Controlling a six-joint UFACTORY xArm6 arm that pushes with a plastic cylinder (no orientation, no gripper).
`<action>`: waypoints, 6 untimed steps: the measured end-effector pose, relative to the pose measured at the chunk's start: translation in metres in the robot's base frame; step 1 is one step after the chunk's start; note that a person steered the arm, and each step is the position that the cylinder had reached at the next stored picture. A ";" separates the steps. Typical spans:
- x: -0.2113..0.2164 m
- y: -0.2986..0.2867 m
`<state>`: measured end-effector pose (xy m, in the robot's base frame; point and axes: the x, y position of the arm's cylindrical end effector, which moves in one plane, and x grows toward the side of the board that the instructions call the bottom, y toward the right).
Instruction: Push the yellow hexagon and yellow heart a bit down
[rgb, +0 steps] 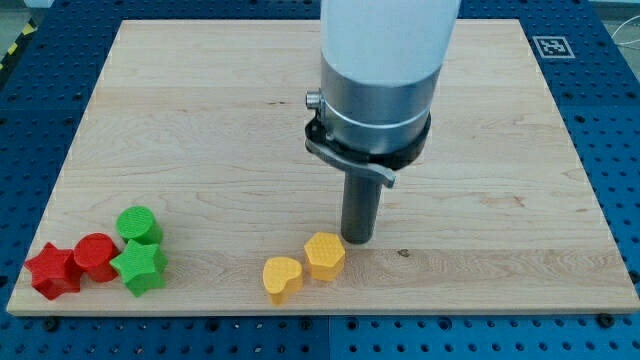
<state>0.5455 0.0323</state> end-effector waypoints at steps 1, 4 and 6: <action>-0.003 -0.001; 0.052 -0.020; 0.037 -0.018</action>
